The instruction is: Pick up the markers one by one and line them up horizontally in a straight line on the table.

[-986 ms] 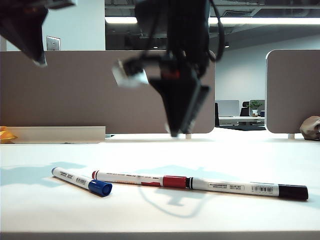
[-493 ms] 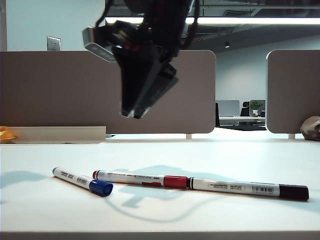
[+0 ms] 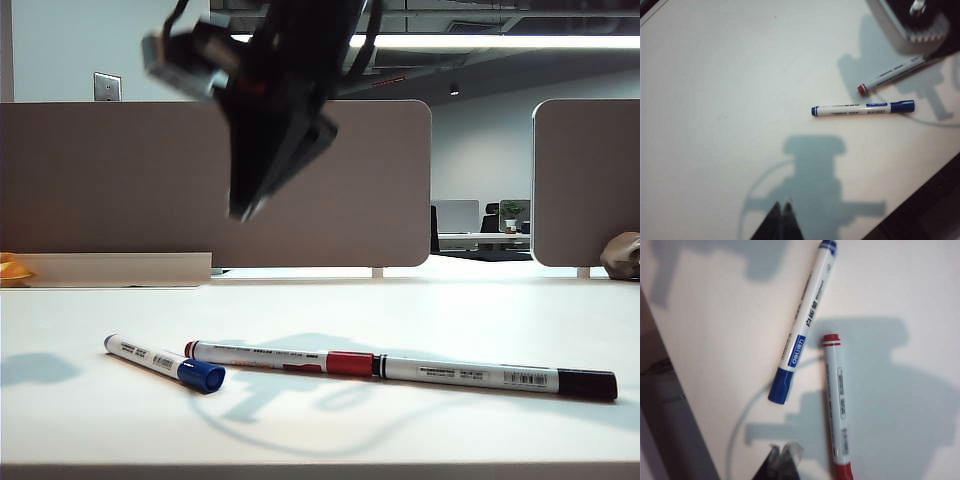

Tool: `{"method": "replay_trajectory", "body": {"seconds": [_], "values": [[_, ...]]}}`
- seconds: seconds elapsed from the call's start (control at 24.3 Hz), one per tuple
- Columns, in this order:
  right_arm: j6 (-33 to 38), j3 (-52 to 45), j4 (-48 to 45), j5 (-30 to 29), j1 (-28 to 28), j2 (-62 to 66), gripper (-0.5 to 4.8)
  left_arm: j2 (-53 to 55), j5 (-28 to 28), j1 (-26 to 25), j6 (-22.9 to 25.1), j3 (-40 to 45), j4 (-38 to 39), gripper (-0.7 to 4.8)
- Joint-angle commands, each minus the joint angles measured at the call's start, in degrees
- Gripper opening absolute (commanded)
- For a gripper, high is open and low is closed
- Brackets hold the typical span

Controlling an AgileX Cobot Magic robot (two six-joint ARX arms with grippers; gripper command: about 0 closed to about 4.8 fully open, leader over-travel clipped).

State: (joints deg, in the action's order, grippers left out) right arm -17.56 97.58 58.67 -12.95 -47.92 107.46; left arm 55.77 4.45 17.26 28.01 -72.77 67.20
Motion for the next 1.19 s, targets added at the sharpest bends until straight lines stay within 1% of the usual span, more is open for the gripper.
{"method": "replay_trajectory", "body": {"seconds": [0.04, 0.08, 0.16, 0.21, 0.25, 0.33, 0.37, 0.49, 0.7, 0.86, 0.94, 1.03, 1.07, 1.11, 1.19], "values": [[0.68, 0.28, 3.54, -0.07, -0.07, -6.16, -0.05, 0.0, 6.78, -0.09, 4.9, -0.22, -0.98, -0.01], [0.66, 0.28, 4.79, -0.04, -0.04, -9.01, -0.05, 0.33, 9.05, -0.09, 8.9, -0.22, -1.27, 0.3], [0.63, 0.28, 5.97, -0.07, -0.04, -12.46, -0.05, 0.94, 9.97, -0.09, 12.63, -0.22, -1.14, 0.71], [0.63, 0.28, 6.36, -0.07, -0.04, -14.03, -0.05, 1.36, 9.97, -0.07, 14.47, -0.22, -1.01, 0.83], [0.63, 0.28, 6.82, -0.07, -0.02, -16.15, -0.05, 1.86, 9.86, -0.09, 15.65, -0.22, -0.92, 0.85], [0.61, 0.28, 7.45, -0.04, -0.02, -21.51, -0.05, 3.67, 9.94, -0.07, 20.79, -0.22, 0.15, 0.91], [0.63, 0.26, 7.76, -0.04, 0.0, -24.57, -0.05, 4.98, 10.01, 0.0, 24.46, -0.22, 0.72, 0.95], [0.57, 0.15, 9.11, 0.17, 0.04, -29.03, -0.05, 7.72, 9.99, 0.0, 30.01, -0.24, 1.2, 1.24], [0.02, 0.09, 13.64, 1.97, 0.07, -34.23, -0.05, 12.61, 9.9, 0.02, 39.04, -0.24, 1.53, 1.3], [-0.48, -0.26, 16.39, 2.82, 0.07, -36.24, -0.05, 16.41, 8.63, 1.14, 44.87, -0.26, 1.29, 1.3], [-0.5, -1.14, 16.72, 2.8, 0.07, -36.7, -0.05, 18.34, 6.95, 2.58, 47.25, -0.26, 1.33, 1.3], [-0.72, -2.93, 18.75, 2.75, 0.04, -36.81, -0.05, 22.27, 4.87, 5.57, 51.69, -0.26, 0.83, 1.3], [-0.85, -3.48, 19.08, 2.75, 0.02, -36.81, -0.05, 23.23, 4.28, 6.45, 52.54, -0.26, 0.44, 1.3], [-0.87, -4.26, 19.15, 2.73, -0.02, -36.87, -0.05, 25.38, 2.16, 8.13, 53.55, -0.26, -0.94, 1.3], [-0.87, -4.66, 19.19, 2.75, -0.02, -36.87, -0.05, 27.12, 1.57, 8.79, 54.88, -0.26, -2.08, 1.3]]}}
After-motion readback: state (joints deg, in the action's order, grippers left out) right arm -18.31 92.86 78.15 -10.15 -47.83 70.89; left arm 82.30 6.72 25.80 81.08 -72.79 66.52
